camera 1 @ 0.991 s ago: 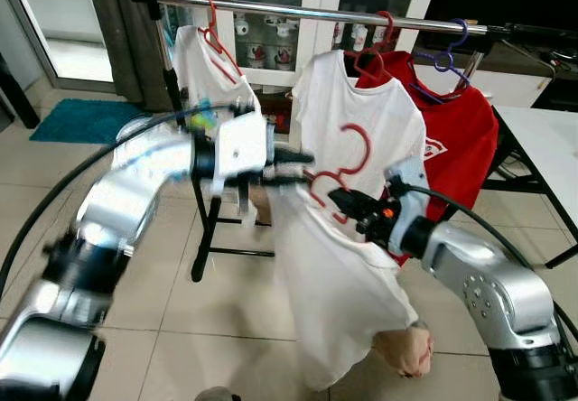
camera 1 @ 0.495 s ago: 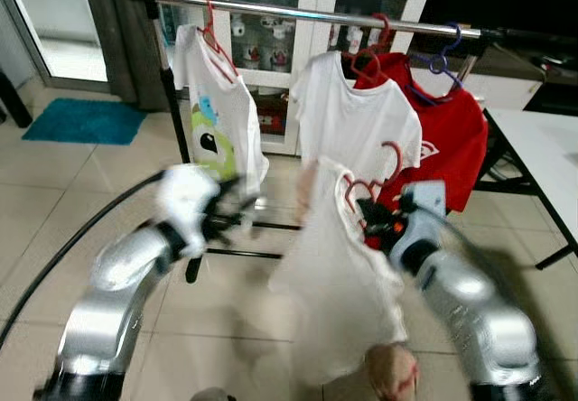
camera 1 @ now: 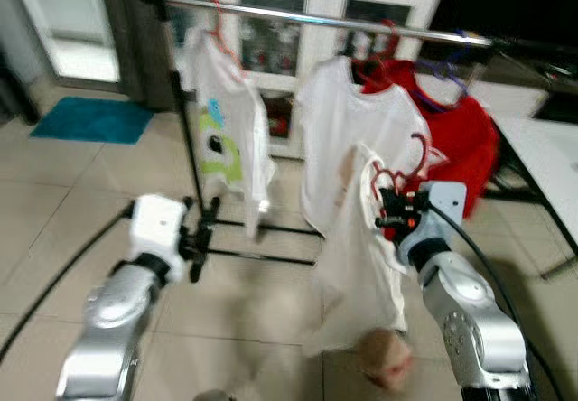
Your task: Hang hanger
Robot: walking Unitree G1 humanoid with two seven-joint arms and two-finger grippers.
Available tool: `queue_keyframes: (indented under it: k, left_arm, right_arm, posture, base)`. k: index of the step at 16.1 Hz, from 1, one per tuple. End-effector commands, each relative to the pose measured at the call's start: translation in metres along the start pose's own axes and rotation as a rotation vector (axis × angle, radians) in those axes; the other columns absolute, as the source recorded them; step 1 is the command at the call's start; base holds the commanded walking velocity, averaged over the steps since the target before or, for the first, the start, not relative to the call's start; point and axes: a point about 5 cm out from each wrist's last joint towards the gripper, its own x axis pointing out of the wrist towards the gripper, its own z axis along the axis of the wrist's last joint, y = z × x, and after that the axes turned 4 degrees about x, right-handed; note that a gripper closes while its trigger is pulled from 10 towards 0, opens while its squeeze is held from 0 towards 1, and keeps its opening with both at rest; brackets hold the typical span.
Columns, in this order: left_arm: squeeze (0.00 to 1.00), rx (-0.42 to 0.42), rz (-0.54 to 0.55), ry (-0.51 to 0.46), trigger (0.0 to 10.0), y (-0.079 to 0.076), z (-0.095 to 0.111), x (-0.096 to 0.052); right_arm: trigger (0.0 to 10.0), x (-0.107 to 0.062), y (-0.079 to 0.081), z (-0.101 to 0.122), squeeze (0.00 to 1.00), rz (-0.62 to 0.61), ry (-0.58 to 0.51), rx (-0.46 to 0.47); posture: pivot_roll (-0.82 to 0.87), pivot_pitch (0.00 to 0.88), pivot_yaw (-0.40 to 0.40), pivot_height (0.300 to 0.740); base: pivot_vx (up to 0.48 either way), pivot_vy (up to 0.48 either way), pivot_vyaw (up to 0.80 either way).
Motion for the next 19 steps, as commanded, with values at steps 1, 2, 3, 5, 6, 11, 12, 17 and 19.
queue_keyframes:
  k: [1, 2, 3, 5, 6, 11, 12, 17, 19]
  left_arm:
    - [0.18, 0.016, 0.012, -0.001, 10.0, -0.001, 0.004, 0.005]
    - [0.18, 0.016, 0.021, -0.007, 10.0, -0.002, 0.007, 0.008]
    - [0.18, 0.012, 0.021, -0.021, 10.0, -0.003, 0.012, 0.011]
    - [0.20, 0.015, 0.023, -0.013, 10.0, -0.004, 0.008, 0.014]
    - [0.20, 0.026, 0.024, -0.004, 10.0, -0.005, 0.008, 0.014]
    - [0.20, 0.024, 0.011, -0.018, 10.0, -0.004, 0.011, 0.013]
    - [0.20, 0.030, 0.019, -0.017, 10.0, -0.002, 0.010, 0.015]
    - [0.20, 0.015, 0.027, -0.031, 10.0, -0.001, 0.015, 0.016]
    - [0.20, 0.054, -0.003, -0.012, 10.0, -0.007, 0.012, 0.018]
  right_arm:
    - [10.0, 0.004, 0.003, 0.010, 0.00, 0.011, -0.049, -0.016]
    - [10.0, 0.005, 0.003, 0.010, 0.00, 0.022, -0.044, -0.027]
    - [10.0, 0.005, 0.004, 0.011, 0.00, 0.034, -0.041, -0.006]
    - [10.0, 0.011, 0.003, 0.010, 0.00, 0.015, -0.034, -0.002]
    - [10.0, 0.011, 0.004, 0.013, 0.00, 0.023, -0.048, -0.008]
    - [10.0, 0.013, 0.013, 0.016, 0.00, 0.066, -0.072, -0.057]
    - [10.0, 0.016, 0.014, 0.016, 0.00, 0.071, -0.074, -0.063]
    - [10.0, 0.020, 0.018, 0.012, 0.00, 0.099, -0.063, -0.065]
    - [10.0, 0.021, 0.020, 0.014, 0.00, 0.096, -0.063, -0.067]
  posture:
    - [-0.04, 0.000, -0.049, 0.740]
    - [-0.04, 0.000, -0.047, 0.740]
    - [-0.04, 0.000, -0.052, 0.740]
    - [-0.05, 0.000, -0.042, 0.740]
    - [-0.05, 0.000, -0.042, 0.740]
    - [-0.02, 0.000, -0.051, 0.740]
    - [-0.02, 0.000, -0.039, 0.740]
    - [0.00, 0.000, -0.056, 0.740]
    - [0.02, 0.000, -0.069, 0.740]
  base:
    - [0.315, 0.000, 0.00]
    - [0.322, 0.000, 0.00]
    - [0.319, 0.000, 0.00]
    - [0.326, 0.000, 0.00]
    - [0.330, 0.000, 0.00]
    - [0.330, 0.000, 0.00]
    - [0.330, 0.000, 0.00]
    - [0.331, 0.000, 0.00]
    - [0.328, 0.000, 0.00]
